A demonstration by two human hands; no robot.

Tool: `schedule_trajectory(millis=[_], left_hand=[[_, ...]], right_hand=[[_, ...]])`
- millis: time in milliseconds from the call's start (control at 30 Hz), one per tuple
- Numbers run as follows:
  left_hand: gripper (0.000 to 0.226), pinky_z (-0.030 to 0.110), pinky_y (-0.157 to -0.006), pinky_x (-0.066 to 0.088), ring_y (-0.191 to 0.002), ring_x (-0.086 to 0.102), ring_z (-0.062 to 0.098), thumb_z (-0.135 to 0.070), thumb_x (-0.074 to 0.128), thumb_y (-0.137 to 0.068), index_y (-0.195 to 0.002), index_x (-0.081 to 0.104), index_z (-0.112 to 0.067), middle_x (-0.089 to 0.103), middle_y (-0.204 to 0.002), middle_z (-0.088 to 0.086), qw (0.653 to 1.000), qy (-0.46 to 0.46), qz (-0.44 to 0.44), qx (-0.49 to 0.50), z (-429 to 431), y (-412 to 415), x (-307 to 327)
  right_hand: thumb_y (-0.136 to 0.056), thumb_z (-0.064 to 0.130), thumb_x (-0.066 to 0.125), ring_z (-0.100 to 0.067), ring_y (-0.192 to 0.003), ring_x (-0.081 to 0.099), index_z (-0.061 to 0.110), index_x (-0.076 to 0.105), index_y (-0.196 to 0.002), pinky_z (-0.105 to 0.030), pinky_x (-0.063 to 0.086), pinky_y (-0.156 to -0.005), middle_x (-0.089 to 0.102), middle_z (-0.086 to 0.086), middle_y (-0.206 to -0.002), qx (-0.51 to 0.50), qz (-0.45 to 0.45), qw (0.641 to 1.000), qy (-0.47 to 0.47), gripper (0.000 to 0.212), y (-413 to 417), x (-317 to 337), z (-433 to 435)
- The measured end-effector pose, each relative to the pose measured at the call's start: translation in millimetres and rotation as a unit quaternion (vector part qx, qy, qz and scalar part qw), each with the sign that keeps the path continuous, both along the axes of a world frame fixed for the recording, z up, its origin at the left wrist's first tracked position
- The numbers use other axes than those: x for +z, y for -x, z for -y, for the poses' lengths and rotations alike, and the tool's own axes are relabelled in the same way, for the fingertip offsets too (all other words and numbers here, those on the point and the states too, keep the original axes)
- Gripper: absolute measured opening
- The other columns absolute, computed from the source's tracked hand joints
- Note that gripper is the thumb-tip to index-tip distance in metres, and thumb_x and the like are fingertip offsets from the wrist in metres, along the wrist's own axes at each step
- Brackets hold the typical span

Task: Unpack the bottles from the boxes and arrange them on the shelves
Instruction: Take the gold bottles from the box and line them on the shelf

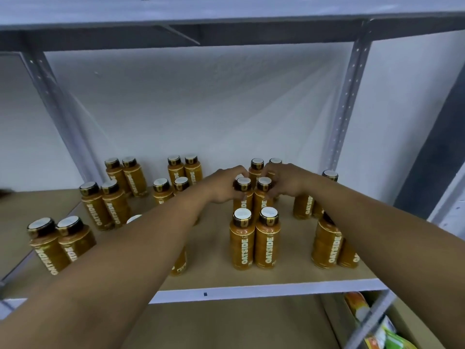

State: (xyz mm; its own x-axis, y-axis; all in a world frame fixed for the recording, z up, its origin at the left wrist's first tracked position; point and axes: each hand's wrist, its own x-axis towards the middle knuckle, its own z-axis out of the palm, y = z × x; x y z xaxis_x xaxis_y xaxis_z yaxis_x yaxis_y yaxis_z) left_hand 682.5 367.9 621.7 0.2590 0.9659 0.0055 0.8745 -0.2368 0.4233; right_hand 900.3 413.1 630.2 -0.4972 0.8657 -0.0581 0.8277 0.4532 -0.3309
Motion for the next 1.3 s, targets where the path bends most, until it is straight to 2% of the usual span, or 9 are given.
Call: schedule_trajectory(millis=[100, 300, 533, 733, 1133, 1300], left_hand=[[0.055, 0.029, -0.073, 0.044, -0.097, 0.059, 0.019, -0.032, 0.075, -0.091, -0.136, 0.043, -0.034, 0.064, -0.13, 0.007, 1.0, -0.008, 0.007, 0.016, 1.9, -1.5, -7.2], [0.056, 0.033, -0.083, 0.05, -0.104, 0.061, 0.021, -0.035, 0.074, -0.092, -0.138, 0.042, -0.037, 0.063, -0.13, 0.008, 0.999, -0.008, 0.02, 0.036, 3.2, 0.2, -13.6], [0.057, 0.035, -0.086, 0.051, -0.104, 0.061, 0.021, -0.036, 0.074, -0.091, -0.138, 0.042, -0.038, 0.06, -0.134, 0.009, 0.999, -0.011, 0.011, 0.043, 2.2, 4.3, -15.5], [0.057, 0.04, -0.092, 0.054, -0.105, 0.061, 0.022, -0.037, 0.075, -0.091, -0.137, 0.042, -0.039, 0.061, -0.132, 0.008, 0.999, -0.012, 0.01, 0.05, 3.4, 9.1, -15.6], [0.057, 0.038, -0.089, 0.053, -0.106, 0.061, 0.022, -0.037, 0.073, -0.092, -0.139, 0.04, -0.039, 0.06, -0.132, 0.008, 0.998, -0.016, 0.0, 0.053, 5.3, 10.0, -16.0], [0.057, 0.037, -0.087, 0.053, -0.104, 0.061, 0.022, -0.037, 0.072, -0.093, -0.14, 0.039, -0.039, 0.06, -0.132, 0.008, 0.998, -0.021, -0.01, 0.057, 6.3, 9.1, -17.8]], right_hand=[[-0.079, 0.035, 0.084, -0.021, -0.104, 0.058, 0.03, 0.05, -0.126, -0.038, 0.05, -0.087, 0.06, 0.001, -0.119, 0.009, -0.003, 1.0, -0.013, 0.058, -1.1, -2.0, 0.0], [-0.081, 0.036, 0.082, -0.021, -0.103, 0.057, 0.029, 0.05, -0.129, -0.033, 0.044, -0.078, 0.058, 0.003, -0.115, 0.018, -0.023, 0.999, -0.024, 0.058, -3.9, -4.6, 3.1], [-0.084, 0.035, 0.08, -0.018, -0.098, 0.058, 0.029, 0.049, -0.131, -0.027, 0.041, -0.07, 0.062, -0.003, -0.125, 0.024, -0.032, 0.999, -0.025, 0.057, -0.2, -7.4, 3.1], [-0.087, 0.031, 0.078, -0.019, -0.102, 0.055, 0.025, 0.045, -0.141, -0.029, 0.043, -0.078, 0.061, -0.005, -0.13, 0.028, -0.04, 0.999, -0.015, 0.063, 3.5, -7.9, 4.3], [-0.086, 0.032, 0.079, -0.023, -0.108, 0.06, 0.027, 0.047, -0.136, -0.035, 0.052, -0.088, 0.062, -0.005, -0.131, 0.032, -0.051, 0.998, -0.01, 0.059, 3.6, -9.7, 5.9], [-0.086, 0.031, 0.08, -0.023, -0.105, 0.062, 0.027, 0.049, -0.133, -0.036, 0.052, -0.086, 0.063, -0.003, -0.121, 0.032, -0.058, 0.998, -0.01, 0.057, 3.0, -10.6, 7.0]])
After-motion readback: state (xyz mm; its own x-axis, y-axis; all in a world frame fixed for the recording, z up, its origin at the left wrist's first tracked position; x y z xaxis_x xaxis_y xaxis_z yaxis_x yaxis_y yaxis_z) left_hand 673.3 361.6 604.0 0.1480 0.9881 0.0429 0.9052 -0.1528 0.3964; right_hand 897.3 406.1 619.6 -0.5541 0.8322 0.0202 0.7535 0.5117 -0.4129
